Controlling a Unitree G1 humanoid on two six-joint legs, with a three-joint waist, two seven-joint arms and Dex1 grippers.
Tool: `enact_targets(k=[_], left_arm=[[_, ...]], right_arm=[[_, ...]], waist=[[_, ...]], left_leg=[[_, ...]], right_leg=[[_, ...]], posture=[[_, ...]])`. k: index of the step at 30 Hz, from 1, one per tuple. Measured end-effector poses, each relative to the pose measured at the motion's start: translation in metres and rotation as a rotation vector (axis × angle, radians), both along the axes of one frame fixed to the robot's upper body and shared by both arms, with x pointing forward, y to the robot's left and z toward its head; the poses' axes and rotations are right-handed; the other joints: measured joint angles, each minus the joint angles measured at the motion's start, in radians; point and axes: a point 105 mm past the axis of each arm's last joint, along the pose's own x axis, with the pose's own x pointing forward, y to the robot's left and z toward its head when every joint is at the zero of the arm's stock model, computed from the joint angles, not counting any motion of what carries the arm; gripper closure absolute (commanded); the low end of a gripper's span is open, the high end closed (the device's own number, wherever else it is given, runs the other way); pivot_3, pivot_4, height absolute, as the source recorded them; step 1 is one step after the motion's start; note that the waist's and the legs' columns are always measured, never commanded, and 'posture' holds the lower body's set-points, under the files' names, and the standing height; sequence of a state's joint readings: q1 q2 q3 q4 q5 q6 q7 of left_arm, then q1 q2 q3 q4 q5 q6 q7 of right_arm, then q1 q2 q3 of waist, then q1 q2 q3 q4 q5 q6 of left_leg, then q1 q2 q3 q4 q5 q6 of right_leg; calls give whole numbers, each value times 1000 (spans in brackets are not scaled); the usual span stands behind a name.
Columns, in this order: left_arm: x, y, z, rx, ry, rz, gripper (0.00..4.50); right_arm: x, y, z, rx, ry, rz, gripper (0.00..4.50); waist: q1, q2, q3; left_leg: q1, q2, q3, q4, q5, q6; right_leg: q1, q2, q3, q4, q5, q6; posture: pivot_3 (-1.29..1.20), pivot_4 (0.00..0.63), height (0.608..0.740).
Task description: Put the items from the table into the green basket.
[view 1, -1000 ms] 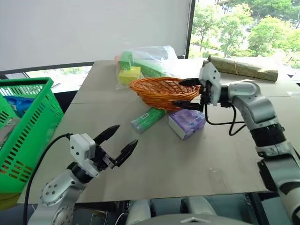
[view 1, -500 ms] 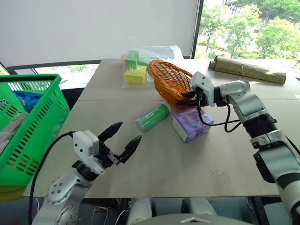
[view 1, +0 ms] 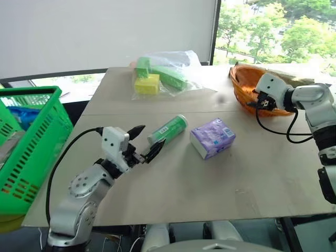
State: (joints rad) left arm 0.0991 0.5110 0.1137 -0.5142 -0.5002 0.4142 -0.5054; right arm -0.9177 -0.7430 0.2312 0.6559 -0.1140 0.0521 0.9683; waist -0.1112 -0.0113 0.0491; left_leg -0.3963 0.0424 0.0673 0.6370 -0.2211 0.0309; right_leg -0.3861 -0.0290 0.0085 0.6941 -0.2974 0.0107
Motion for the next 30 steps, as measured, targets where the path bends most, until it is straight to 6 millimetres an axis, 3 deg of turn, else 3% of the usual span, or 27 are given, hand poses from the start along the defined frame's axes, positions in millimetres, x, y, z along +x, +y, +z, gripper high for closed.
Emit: enact_targets(k=[1,4,7,9,13,16,18,19,22,23,30], left_arm=[[5,-1,-4,23,12,5,0],[25,6,-16,161,36,51,0],[48,23,-28,236,86,127,0],[60,25,-35,282,122,116,0],[79,20,-36,321,165,50,0],[82,18,-53,378,256,-6,0],[77,22,-71,405,346,-26,575],[77,22,-71,411,359,-41,804],[77,26,-68,433,386,-56,2112],[78,26,-68,439,384,-54,2271],[85,23,-67,400,345,12,2368]], right_arm=[[-1,-2,0,-8,-8,-2,402],[-16,-2,-1,42,31,3,402],[-51,30,12,280,101,111,402],[-77,52,21,430,146,192,402],[-128,74,8,657,308,268,402],[-151,88,4,752,348,281,402],[-164,97,4,781,359,297,338],[-167,100,5,790,359,295,338],[-169,103,10,806,335,277,338],[-168,101,12,807,323,264,338],[-164,103,22,802,293,276,338]], waist=[[-11,0,0],[-23,0,0],[-38,0,0],[-42,-1,0],[-43,-2,-1],[-67,-2,-1],[-95,-2,-1],[-103,-2,-1],[-127,-2,-1],[-130,-2,-2],[-132,-3,-1]], left_leg=[[0,1,0,0,0,0],[0,3,-1,0,0,0],[-1,5,-2,0,0,0],[-1,4,-4,1,0,0],[-1,2,-6,1,0,0],[0,1,-6,2,0,0],[0,2,-6,2,0,0],[0,2,-6,2,0,0],[1,2,-6,3,0,0],[2,1,-6,3,0,0],[0,0,-7,5,0,0]], right_leg=[[0,0,0,0,0,0],[0,0,0,1,0,1],[0,0,-1,1,0,1],[1,0,-4,0,0,1],[3,-1,-7,-1,0,1],[4,-1,-6,-1,-1,3],[4,-1,-6,0,-1,4],[4,-2,-6,0,-1,5],[6,-2,-6,-1,-2,7],[6,-3,-6,-1,-2,7],[7,-4,-6,-1,0,11]], posture=[[-171,0,740],[-178,0,740],[-202,0,740],[-226,0,740],[-287,0,740],[-336,0,740],[-348,0,740],[-361,0,740],[-372,0,740],[-372,0,740],[-307,0,740]])
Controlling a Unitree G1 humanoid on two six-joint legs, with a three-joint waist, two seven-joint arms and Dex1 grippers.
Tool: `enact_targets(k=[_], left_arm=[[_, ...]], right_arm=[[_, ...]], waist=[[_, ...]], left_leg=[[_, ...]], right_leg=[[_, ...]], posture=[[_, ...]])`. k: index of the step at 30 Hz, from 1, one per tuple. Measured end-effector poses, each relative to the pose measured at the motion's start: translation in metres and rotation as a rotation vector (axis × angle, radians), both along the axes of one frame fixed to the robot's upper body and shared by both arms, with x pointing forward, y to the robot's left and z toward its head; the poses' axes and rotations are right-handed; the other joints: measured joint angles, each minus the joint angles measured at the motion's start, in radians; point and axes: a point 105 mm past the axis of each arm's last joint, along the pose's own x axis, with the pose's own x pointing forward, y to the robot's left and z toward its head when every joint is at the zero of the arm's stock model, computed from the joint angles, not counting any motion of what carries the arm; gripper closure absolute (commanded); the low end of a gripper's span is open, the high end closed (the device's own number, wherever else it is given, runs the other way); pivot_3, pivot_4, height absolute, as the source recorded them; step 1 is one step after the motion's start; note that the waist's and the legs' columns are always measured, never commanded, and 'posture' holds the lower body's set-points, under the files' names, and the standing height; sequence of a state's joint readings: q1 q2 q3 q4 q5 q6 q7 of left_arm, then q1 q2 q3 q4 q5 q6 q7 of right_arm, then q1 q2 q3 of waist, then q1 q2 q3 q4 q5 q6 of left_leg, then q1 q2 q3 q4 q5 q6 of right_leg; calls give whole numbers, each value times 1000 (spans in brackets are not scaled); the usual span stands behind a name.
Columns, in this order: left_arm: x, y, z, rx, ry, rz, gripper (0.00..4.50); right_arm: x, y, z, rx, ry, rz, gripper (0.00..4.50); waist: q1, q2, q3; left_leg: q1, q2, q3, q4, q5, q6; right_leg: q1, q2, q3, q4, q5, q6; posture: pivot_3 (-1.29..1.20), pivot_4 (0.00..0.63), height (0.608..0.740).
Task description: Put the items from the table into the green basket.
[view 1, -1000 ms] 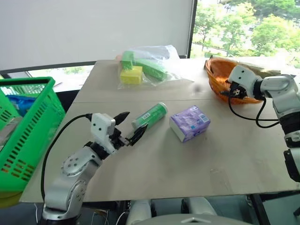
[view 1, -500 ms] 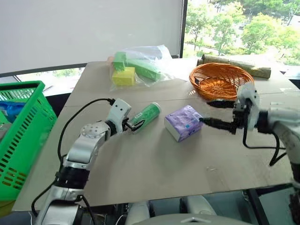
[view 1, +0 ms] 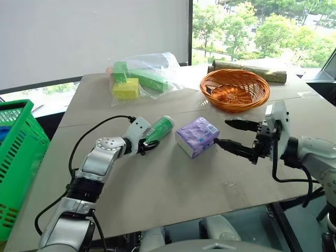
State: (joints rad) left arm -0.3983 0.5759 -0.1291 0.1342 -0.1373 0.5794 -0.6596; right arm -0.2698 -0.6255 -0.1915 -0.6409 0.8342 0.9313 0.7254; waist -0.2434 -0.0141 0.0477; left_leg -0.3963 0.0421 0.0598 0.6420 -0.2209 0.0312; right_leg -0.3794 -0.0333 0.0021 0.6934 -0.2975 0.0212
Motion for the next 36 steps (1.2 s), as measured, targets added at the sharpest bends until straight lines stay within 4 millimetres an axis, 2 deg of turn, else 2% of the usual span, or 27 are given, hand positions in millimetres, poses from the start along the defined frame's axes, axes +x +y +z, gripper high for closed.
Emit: enact_targets(k=[3,5,7,8,9,10,11,12,13,15,19,22,24,25,28,30,32,36], left_arm=[[12,9,15,15,-97,91,2368],[27,25,49,11,-242,174,2368],[38,66,118,47,-456,320,2368],[34,90,152,79,-553,392,2368],[21,120,190,127,-658,480,2368],[10,137,216,151,-732,539,2368],[-13,165,243,220,-802,620,2368],[-23,176,250,243,-814,655,2368],[-32,186,252,253,-809,682,2368],[-48,205,244,259,-747,730,2368],[-95,260,208,329,-563,969,2368],[-117,278,200,349,-528,1073,2368],[-121,280,196,335,-533,1094,2368],[-121,279,192,331,-527,1095,1381],[-118,278,176,328,-484,1086,73],[-115,278,176,328,-500,1090,19],[-112,280,186,319,-562,1108,19],[-104,278,194,303,-625,1089,19]], right_arm=[[1,5,12,14,-38,44,338],[3,9,17,43,-37,82,338],[9,21,31,108,-82,149,338],[12,28,37,130,-109,173,338],[18,33,43,141,-135,186,338],[22,32,43,141,-141,176,338],[30,35,45,155,-137,184,338],[33,36,45,162,-139,186,338],[34,39,48,180,-142,206,338],[30,49,55,221,-156,286,338],[14,68,68,250,-176,471,338],[12,71,70,255,-164,512,338],[12,72,72,253,-171,526,338],[12,74,73,250,-173,533,338],[12,75,72,237,-179,541,338],[14,75,71,230,-184,532,338],[14,73,70,224,-185,523,338],[17,67,63,209,-167,491,338]], waist=[[-3,-7,4],[-4,-14,8],[-9,-18,11],[-14,-18,11],[-17,-18,10],[-12,-16,9],[-4,-14,9],[11,-12,8],[21,-12,9],[50,-12,9],[101,-16,8],[150,-24,3],[183,-25,1],[199,-25,0],[222,-28,-2],[227,-29,-3],[226,-28,-7],[209,-27,-11]], left_leg=[[-2,1,-1,0,0,0],[-4,3,-1,0,0,0],[-7,5,0,0,0,0],[-8,5,0,-1,0,0],[-8,5,0,-4,0,-1],[-8,4,-1,-6,0,-1],[-7,3,0,-7,0,-1],[-7,2,0,-10,0,-1],[-7,1,0,-10,0,-1],[-9,1,-1,-10,0,-1],[-17,1,-2,-6,0,-1],[-18,1,-3,-5,0,-2],[-17,-1,-3,-5,0,-3],[-17,-1,-2,-5,-2,-7],[-18,1,-1,-5,-1,-10],[-19,1,0,-6,0,-10],[-19,1,0,-6,0,-11],[-19,0,3,-8,0,-10]], right_leg=[[-1,1,0,0,0,0],[-3,2,0,0,1,-1],[-9,6,3,1,2,-3],[-12,8,6,2,3,-3],[-15,9,10,2,3,-4],[-15,8,10,1,3,-4],[-15,8,13,1,3,-4],[-15,7,14,0,3,-4],[-16,7,14,0,3,-4],[-17,6,13,-1,3,-4],[-24,4,11,1,3,-4],[-24,1,8,2,4,-6],[-24,-3,5,2,5,-7],[-24,-5,2,2,5,-7],[-22,-12,-5,2,5,-9],[-22,-14,-7,1,5,-9],[-22,-16,-9,1,5,-9],[-23,-20,-14,0,5,-9]], posture=[[-226,0,740],[-174,0,740],[-139,0,740],[-124,0,740],[-92,0,740],[-76,0,740],[-66,0,740],[-40,0,740],[-35,0,740],[-17,0,740],[-3,0,740],[11,0,740],[11,0,740],[2,0,740],[-11,0,740],[-25,0,740],[-42,0,740],[-53,0,740]])
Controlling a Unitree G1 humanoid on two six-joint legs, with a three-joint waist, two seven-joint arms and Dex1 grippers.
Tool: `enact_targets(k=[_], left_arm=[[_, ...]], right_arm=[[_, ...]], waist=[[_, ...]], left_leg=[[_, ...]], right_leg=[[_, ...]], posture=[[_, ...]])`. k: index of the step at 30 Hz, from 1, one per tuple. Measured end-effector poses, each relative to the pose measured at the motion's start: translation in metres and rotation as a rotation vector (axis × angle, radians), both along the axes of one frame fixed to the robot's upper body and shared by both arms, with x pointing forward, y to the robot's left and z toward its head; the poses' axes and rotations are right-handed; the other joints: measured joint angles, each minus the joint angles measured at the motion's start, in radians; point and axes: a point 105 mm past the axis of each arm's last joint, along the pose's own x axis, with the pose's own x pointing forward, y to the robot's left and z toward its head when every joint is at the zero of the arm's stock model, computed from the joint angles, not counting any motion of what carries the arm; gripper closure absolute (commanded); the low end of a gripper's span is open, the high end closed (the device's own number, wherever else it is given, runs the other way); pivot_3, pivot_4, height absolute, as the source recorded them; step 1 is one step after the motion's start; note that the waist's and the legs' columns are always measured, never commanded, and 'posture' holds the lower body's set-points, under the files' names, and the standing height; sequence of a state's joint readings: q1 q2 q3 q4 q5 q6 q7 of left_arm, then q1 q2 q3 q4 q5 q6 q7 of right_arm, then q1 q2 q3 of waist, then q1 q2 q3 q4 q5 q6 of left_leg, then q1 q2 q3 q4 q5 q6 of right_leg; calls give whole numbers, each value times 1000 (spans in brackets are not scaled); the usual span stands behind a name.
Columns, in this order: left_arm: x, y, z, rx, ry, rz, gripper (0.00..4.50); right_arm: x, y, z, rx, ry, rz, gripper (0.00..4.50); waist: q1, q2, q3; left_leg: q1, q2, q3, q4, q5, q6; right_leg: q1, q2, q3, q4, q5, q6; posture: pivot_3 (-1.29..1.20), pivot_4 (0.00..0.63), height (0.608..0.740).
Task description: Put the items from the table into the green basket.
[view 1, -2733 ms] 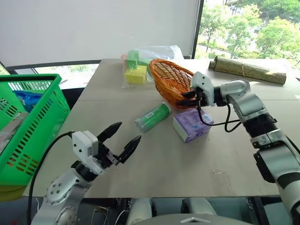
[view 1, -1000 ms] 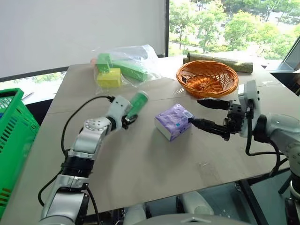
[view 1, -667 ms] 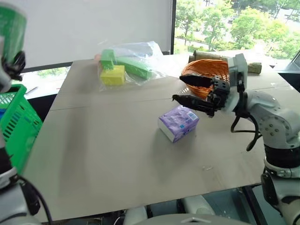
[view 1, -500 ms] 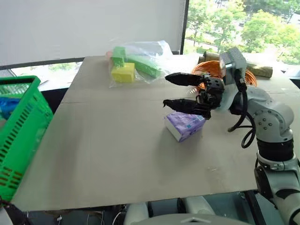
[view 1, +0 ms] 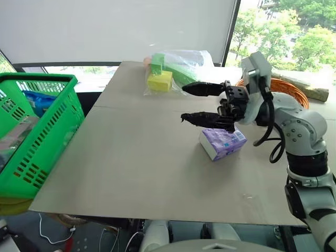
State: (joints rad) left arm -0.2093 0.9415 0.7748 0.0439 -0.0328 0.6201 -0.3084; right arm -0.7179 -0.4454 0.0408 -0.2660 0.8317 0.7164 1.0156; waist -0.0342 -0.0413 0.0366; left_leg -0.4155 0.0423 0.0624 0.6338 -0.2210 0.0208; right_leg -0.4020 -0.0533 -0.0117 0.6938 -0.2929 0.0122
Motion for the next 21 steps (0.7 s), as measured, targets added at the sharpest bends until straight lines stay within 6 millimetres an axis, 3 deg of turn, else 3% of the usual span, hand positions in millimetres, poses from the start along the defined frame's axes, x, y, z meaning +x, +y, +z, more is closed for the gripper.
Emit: enact_targets(k=[3,5,7,8,13,17,21], left_arm=[[20,-21,6,-41,-79,-140,19],[43,-72,5,-114,-120,-443,19],[49,-130,-8,-164,-53,-763,19],[46,-159,-20,-219,0,-918,19],[3,-235,-63,-416,284,-1317,19],[-8,-250,-65,-383,385,-1389,19],[4,-271,-76,-344,425,-1416,19]], right_arm=[[4,-7,-6,-37,-9,-50,338],[13,-20,-21,-137,-57,-141,338],[19,-30,-46,-243,-78,-190,338],[20,-37,-63,-310,-68,-199,338],[26,-71,-116,-628,-158,-243,338],[34,-74,-135,-715,-273,-243,338],[38,-79,-141,-727,-277,-255,338]], waist=[[-9,1,-1],[-9,2,-3],[-16,2,-3],[-26,4,-3],[-67,10,-1],[-69,19,2],[-52,21,5]], left_leg=[[0,0,0,0,0,0],[0,0,0,1,0,0],[0,0,2,1,0,1],[0,0,3,1,1,2],[2,4,5,2,3,6],[8,11,4,6,3,6],[20,12,5,6,3,6]], right_leg=[[0,0,-1,0,0,0],[1,-1,-2,0,0,0],[1,-2,-2,-1,0,0],[1,-2,-2,-1,0,0],[1,5,-1,1,0,0],[7,18,2,2,1,-3],[18,21,2,1,0,-3]], posture=[[-67,0,740],[-76,0,740],[-86,0,740],[-93,0,740],[-101,0,740],[-92,0,740],[-91,0,740]])
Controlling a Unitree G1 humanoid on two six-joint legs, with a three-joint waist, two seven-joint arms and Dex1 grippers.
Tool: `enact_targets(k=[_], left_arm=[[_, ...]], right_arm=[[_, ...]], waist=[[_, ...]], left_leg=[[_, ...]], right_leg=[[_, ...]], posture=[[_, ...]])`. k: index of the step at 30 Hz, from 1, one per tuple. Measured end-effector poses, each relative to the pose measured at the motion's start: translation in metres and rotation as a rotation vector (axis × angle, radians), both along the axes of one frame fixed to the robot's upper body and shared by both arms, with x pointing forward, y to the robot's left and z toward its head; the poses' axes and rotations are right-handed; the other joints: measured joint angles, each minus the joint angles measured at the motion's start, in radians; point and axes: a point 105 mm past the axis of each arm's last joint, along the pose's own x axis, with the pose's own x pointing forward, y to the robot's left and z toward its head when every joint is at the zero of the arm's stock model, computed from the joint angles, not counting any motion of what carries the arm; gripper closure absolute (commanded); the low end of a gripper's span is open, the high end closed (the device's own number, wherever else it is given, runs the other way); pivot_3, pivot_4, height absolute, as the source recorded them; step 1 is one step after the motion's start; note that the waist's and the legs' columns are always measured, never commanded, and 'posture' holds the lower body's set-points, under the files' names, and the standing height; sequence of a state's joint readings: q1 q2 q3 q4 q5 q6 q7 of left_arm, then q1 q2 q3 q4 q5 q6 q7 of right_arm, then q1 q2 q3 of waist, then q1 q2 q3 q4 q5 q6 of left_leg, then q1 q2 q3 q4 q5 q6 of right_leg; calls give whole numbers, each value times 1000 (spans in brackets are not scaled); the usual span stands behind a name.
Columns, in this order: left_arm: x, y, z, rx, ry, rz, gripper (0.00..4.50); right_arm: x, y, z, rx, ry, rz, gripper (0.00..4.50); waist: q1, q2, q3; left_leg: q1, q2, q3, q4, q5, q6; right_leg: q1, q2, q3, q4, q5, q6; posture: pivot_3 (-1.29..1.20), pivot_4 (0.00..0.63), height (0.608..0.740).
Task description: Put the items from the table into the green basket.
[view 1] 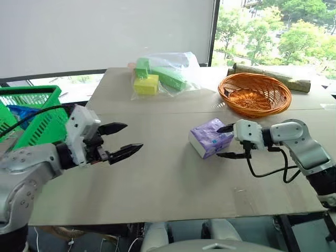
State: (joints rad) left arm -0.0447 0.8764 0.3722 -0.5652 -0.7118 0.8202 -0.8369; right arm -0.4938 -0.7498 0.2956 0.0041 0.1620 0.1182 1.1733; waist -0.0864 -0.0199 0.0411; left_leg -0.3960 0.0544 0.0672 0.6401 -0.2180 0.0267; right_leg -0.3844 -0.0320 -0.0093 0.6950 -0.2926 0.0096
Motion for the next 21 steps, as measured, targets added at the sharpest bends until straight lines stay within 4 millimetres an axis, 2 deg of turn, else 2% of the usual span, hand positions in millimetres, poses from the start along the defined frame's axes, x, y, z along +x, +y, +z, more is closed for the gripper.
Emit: enact_targets(k=[2,4,6,8,14,17,21], left_arm=[[12,-22,-3,3,-28,-46,19],[33,-56,-10,-6,-58,-104,19],[45,-84,-24,-14,-40,-151,19],[55,-104,-38,-3,-17,-180,19],[67,-140,-68,19,16,-238,19],[68,-157,-78,23,36,-262,19],[64,-165,-90,74,44,-299,19]], right_arm=[[-1,1,3,29,4,-3,338],[-2,0,12,97,9,-37,338],[-9,-2,24,162,9,-61,338],[-15,-6,30,217,33,-101,338],[-39,-25,35,318,128,-221,338],[-58,-34,41,383,193,-279,338],[-70,-57,39,379,210,-378,338]], waist=[[6,0,0],[22,1,0],[21,-1,-1],[15,-1,-1],[-24,-1,-1],[-46,-1,-1],[-94,-1,-1]], left_leg=[[1,0,0,2,0,0],[1,-2,1,3,0,0],[0,-2,2,4,-1,1],[-2,-2,4,5,-3,3],[-2,-2,5,4,-4,4],[-2,-2,4,4,-4,5],[0,-2,4,4,-4,5]], right_leg=[[3,2,0,0,0,0],[5,2,0,-1,1,1],[4,2,2,-3,1,2],[4,2,4,-4,1,3],[2,3,6,-5,0,5],[3,2,6,-5,0,5],[5,2,6,-5,-2,9]], posture=[[-124,0,740],[-154,0,740],[-178,0,740],[-198,0,740],[-298,0,740],[-327,0,740],[-350,0,740]])
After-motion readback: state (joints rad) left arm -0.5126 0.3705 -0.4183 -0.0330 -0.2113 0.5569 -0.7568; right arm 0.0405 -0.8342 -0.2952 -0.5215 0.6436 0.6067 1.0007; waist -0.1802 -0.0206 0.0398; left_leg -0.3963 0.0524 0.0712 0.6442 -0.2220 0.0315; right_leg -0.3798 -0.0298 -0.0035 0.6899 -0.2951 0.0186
